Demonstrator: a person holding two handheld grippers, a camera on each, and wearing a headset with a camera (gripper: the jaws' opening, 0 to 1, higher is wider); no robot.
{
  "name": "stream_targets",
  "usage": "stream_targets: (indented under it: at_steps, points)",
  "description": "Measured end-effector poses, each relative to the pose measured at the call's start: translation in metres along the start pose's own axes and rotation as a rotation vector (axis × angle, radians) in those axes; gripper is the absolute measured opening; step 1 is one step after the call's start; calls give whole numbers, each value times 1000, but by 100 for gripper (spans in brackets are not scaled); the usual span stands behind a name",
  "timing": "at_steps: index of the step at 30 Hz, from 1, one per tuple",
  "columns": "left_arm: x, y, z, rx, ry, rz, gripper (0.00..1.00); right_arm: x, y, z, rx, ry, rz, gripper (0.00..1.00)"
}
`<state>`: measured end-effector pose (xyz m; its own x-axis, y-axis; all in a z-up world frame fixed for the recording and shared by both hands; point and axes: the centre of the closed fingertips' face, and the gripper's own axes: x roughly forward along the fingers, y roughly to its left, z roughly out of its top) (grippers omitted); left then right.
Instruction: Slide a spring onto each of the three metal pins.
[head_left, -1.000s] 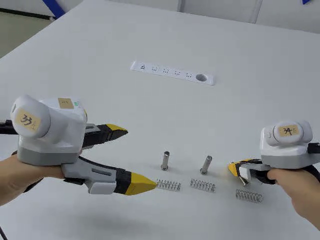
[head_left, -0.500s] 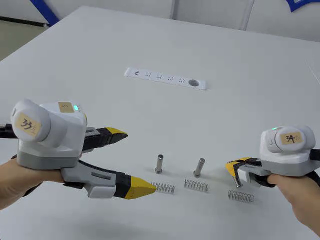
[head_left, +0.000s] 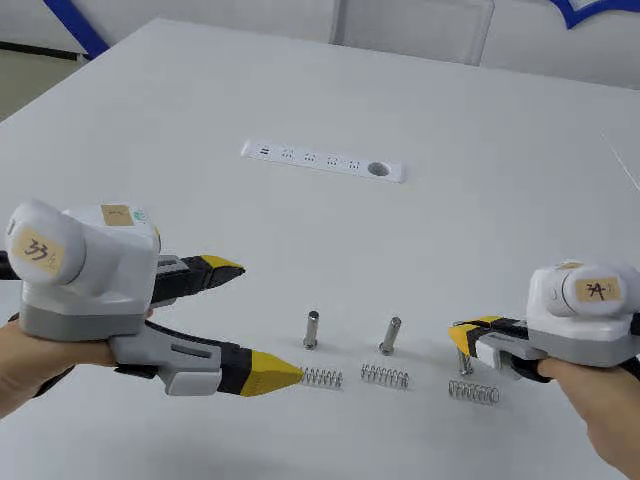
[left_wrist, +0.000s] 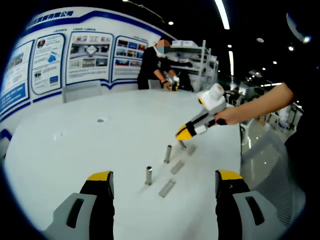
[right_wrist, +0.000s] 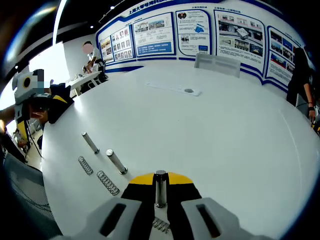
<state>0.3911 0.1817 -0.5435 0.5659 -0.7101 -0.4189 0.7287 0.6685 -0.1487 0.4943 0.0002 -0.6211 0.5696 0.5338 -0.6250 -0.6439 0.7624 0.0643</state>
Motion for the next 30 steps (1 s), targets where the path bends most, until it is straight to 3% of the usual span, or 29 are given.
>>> stream_targets:
  at_steps: [14, 24, 30]
  points:
    - [1, -5, 2, 6, 7, -8, 85, -18, -3, -3, 7, -88, -17, 8]
    - [3, -10, 4, 16, 12, -17, 85, -21, -1, -8, -53, -57, -15, 8]
    - [3, -12, 3, 20, 15, -20, 85, -20, -1, -10, -32, -53, -6, 9]
